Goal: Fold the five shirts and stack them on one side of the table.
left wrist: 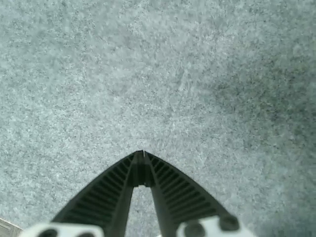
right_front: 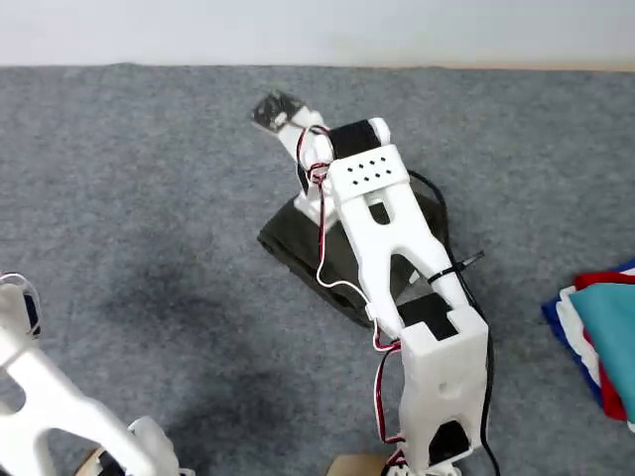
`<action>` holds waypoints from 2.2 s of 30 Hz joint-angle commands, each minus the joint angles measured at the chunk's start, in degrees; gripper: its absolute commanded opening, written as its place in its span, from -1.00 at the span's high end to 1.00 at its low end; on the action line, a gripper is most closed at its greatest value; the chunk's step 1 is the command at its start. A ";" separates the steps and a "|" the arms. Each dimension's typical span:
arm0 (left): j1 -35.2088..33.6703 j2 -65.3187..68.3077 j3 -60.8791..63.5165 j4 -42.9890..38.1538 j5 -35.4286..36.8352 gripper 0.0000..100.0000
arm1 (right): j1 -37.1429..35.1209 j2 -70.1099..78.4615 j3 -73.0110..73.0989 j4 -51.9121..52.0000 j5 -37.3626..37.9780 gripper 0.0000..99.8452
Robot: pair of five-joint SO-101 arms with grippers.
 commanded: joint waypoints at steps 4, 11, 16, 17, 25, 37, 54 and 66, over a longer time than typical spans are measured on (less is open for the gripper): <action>0.00 -1.67 -0.48 0.70 -0.18 1.00 | 5.14 -2.59 -1.41 8.48 -8.53 0.98; 0.09 -1.67 -0.22 0.79 -0.18 1.00 | 11.56 3.74 3.16 1.36 -19.60 0.98; 0.09 -1.23 -0.13 0.70 -0.35 1.00 | 13.05 4.00 3.25 -0.48 -32.26 0.98; 0.09 -1.23 -0.13 0.70 -0.44 1.00 | 12.97 4.18 3.25 -0.48 -34.73 0.98; 0.09 -1.23 4.18 0.35 -0.53 1.00 | 13.49 3.82 3.08 1.71 -42.90 0.81; 5.19 -1.23 4.26 0.62 -2.29 1.00 | 15.60 -7.16 3.43 9.54 -44.66 0.67; 5.63 -1.23 4.00 0.26 -2.55 1.00 | 16.13 -22.64 26.73 -2.59 -43.25 0.67; 5.71 -1.14 4.35 -0.97 -2.55 1.00 | 16.13 -24.57 49.14 -31.25 -53.63 0.49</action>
